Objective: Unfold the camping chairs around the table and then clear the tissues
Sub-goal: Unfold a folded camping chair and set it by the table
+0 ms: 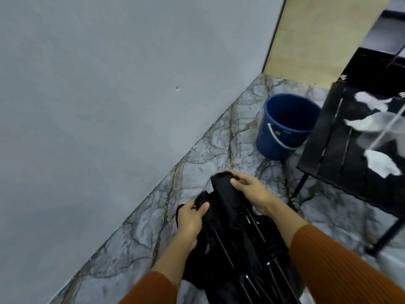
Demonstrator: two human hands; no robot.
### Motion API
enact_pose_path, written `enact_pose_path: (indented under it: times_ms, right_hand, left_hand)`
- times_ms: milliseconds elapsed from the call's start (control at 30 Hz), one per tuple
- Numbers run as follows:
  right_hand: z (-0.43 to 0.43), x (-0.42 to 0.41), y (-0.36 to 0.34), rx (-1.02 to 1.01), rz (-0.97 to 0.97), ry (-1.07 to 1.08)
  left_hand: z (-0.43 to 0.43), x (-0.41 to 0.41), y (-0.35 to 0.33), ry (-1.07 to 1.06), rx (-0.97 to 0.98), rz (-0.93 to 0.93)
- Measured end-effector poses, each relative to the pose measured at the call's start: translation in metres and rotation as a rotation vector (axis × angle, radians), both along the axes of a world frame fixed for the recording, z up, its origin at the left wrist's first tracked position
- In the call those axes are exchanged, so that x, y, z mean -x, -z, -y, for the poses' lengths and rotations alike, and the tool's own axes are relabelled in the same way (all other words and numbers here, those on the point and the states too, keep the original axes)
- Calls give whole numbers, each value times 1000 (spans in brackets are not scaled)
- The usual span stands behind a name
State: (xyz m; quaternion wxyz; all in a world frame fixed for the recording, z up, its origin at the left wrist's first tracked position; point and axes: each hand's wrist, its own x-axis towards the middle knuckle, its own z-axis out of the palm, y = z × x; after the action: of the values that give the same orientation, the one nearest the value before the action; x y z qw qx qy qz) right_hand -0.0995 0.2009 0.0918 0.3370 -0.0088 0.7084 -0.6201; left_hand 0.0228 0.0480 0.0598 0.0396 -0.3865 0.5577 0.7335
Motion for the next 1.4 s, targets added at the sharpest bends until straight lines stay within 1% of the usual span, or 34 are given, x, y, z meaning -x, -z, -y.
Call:
enact_pose_path:
  times_ms: [100,200,300,400,500,633,767,900,1033,1133,1267,1333,1400]
  right_hand:
    - [-47,-46,-94,-17,-29,9]
    - [-94,-91,-170,-59,-60,68]
    - [-138,-140,-232,-65,-100,79]
    - [-172,-186,-271,-102,-121,106]
    - [-198,-224,-279,-170,-186,193]
    - [-239,-256,-294,-237,-300,411]
    - [-294,-277,-332,-273,-394,610]
    - [-340,-306,-372,-253,-405,778]
    - [-378,-361,-395,-263,-405,903]
    - [-392,-401,-391,-319,-352,930]
    - [-379,-443,-359,-471,-268,911]
    - [-371,-466,-337,-587,-228,825]
    - [-365,-486,-319,-660,-199,757]
  left_hand:
    - [-35,-31,-83,68,13,-64]
    - [-68,-61,-151,129,-10,-89]
    - [-100,-87,-206,216,38,-109]
    - [-134,-108,-241,292,112,-129]
    - [-165,-124,-258,367,160,-159]
    - [-198,-137,-277,447,185,-225]
    - [-211,-127,-313,529,282,-336]
    - [-193,-114,-363,597,421,-440]
    - [-140,-123,-399,653,526,-493]
    - [-105,-141,-404,748,630,-506]
    - [-103,-178,-376,867,739,-397]
    - [-106,-201,-354,916,828,-329]
    - [-104,-223,-337,926,942,-295]
